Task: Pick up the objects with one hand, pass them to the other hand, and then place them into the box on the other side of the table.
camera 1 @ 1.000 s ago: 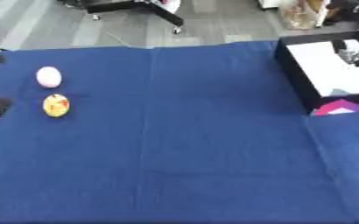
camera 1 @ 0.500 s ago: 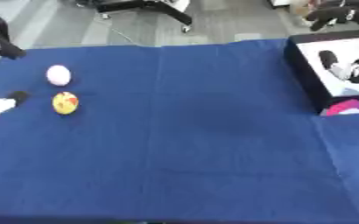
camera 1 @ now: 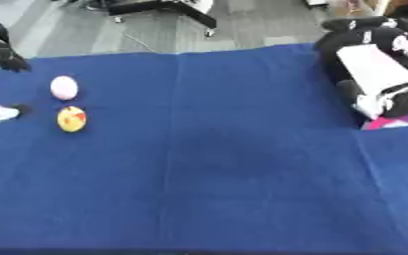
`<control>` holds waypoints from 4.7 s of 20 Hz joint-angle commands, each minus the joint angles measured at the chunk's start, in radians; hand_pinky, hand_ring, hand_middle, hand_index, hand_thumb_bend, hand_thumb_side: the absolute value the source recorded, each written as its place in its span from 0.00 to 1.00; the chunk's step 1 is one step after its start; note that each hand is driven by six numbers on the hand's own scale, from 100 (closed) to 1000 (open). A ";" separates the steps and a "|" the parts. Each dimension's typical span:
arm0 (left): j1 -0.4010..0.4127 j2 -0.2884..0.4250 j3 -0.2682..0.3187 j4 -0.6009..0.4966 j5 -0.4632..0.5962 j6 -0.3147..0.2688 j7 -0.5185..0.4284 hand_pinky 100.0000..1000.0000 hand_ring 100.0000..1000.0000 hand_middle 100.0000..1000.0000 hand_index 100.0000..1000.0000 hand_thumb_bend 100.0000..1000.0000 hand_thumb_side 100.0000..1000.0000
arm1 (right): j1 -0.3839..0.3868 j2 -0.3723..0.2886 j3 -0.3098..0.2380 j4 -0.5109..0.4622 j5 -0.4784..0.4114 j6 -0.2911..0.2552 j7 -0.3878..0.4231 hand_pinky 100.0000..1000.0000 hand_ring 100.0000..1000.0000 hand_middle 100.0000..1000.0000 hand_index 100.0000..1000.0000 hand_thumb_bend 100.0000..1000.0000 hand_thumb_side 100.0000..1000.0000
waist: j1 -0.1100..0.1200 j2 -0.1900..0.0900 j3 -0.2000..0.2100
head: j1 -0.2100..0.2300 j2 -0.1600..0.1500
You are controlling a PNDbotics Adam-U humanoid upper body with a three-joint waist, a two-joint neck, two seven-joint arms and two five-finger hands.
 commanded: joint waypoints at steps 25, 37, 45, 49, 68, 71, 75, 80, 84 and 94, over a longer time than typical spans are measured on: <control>-0.196 -0.161 0.050 0.517 -0.261 0.056 0.151 0.76 0.59 0.55 0.73 0.39 0.28 | -0.014 0.051 -0.014 -0.060 -0.180 -0.011 0.300 1.00 0.59 0.69 0.73 0.00 0.35 | -0.033 0.027 -0.032 | 0.109 -0.019; -0.201 -0.195 0.055 0.545 -0.289 0.048 0.208 0.73 0.54 0.48 0.66 0.28 0.17 | -0.020 0.059 -0.012 -0.057 -0.188 -0.007 0.316 1.00 0.59 0.69 0.73 0.00 0.35 | -0.041 0.039 -0.038 | 0.117 -0.025; -0.194 -0.209 0.058 0.559 -0.299 0.070 0.316 0.65 0.43 0.32 0.48 0.02 0.00 | -0.020 0.064 -0.010 -0.056 -0.190 -0.004 0.327 1.00 0.59 0.69 0.73 0.00 0.35 | -0.043 0.041 -0.038 | 0.129 -0.029; -0.188 -0.209 0.060 0.548 -0.270 0.078 0.379 0.64 0.41 0.28 0.39 0.00 0.00 | -0.020 0.066 -0.009 -0.055 -0.192 -0.003 0.331 1.00 0.59 0.68 0.73 0.00 0.35 | -0.043 0.041 -0.038 | 0.130 -0.028; -0.077 -0.040 -0.086 -0.222 0.168 -0.010 0.295 0.65 0.41 0.29 0.32 0.00 0.01 | -0.046 0.121 0.104 -0.048 -0.253 0.086 0.368 1.00 0.58 0.63 0.77 0.00 0.37 | -0.022 0.018 -0.017 | 0.079 -0.016; -0.075 -0.035 -0.118 -0.348 0.226 -0.013 0.263 0.65 0.42 0.29 0.33 0.00 0.01 | -0.064 0.138 0.141 -0.045 -0.305 0.170 0.368 1.00 0.56 0.60 0.79 0.00 0.38 | -0.022 0.017 -0.018 | 0.067 -0.016; -0.081 -0.029 -0.162 -0.483 0.277 -0.023 0.220 0.66 0.42 0.29 0.33 0.00 0.01 | -0.099 0.168 0.192 -0.030 -0.397 0.338 0.368 1.00 0.53 0.57 0.80 0.00 0.39 | -0.021 0.017 -0.019 | 0.042 -0.016; -0.084 -0.022 -0.196 -0.577 0.318 -0.025 0.167 0.66 0.42 0.30 0.33 0.00 0.01 | -0.147 0.204 0.246 -0.011 -0.516 0.562 0.368 1.00 0.53 0.57 0.82 0.00 0.45 | -0.019 0.015 -0.018 | -0.002 -0.020; -0.088 -0.015 -0.216 -0.627 0.349 -0.025 0.131 0.66 0.42 0.30 0.34 0.00 0.02 | -0.170 0.218 0.267 0.031 -0.552 0.693 0.368 1.00 0.53 0.57 0.83 0.00 0.61 | -0.020 0.013 -0.015 | -0.026 -0.023; -0.121 -0.010 -0.254 -0.667 0.395 -0.055 0.079 0.67 0.43 0.30 0.34 0.00 0.01 | -0.202 0.262 0.290 0.217 -0.451 0.867 0.368 1.00 0.53 0.57 0.87 0.00 1.00 | -0.021 0.008 -0.007 | -0.044 -0.022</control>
